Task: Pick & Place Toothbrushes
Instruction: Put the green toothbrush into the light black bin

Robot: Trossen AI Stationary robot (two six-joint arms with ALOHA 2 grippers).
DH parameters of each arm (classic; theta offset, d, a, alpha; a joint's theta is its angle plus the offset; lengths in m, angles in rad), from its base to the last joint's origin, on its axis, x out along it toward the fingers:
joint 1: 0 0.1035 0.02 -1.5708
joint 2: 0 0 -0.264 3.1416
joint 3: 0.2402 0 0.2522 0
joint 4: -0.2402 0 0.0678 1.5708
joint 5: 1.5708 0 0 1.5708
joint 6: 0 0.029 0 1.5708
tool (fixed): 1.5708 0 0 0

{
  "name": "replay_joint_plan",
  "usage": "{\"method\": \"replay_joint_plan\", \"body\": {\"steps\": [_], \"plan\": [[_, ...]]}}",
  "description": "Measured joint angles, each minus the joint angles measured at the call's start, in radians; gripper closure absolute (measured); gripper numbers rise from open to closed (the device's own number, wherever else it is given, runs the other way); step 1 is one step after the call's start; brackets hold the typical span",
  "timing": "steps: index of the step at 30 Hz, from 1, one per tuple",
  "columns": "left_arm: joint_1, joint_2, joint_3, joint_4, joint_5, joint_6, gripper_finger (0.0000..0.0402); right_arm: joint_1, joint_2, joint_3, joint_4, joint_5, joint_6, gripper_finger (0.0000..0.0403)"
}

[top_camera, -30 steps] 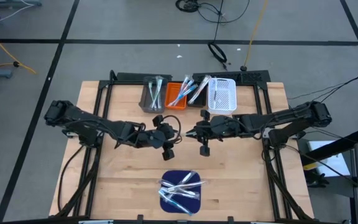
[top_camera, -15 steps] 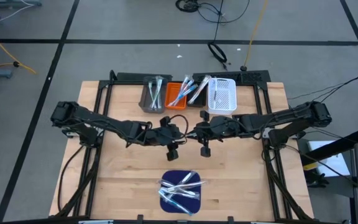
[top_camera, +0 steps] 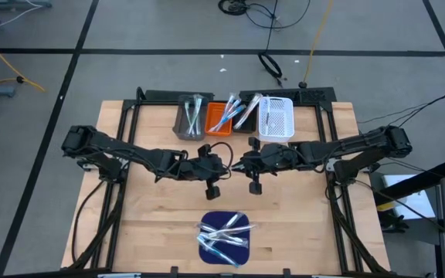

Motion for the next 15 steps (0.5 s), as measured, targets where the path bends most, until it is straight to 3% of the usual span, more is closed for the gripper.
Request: {"method": "replay_joint_plan", "body": {"steps": [9, 15], "plan": [[-0.014, 0.000, 0.000, -0.007, -0.021, -0.023, 0.0396, -0.001, 0.000, 0.000, -0.007, 0.012, 0.000, 0.0284], [-0.034, -0.043, -0.001, -0.058, -0.100, -0.026, 0.0396, 0.000, 0.000, 0.000, -0.024, 0.012, 0.000, 0.0226]]}}
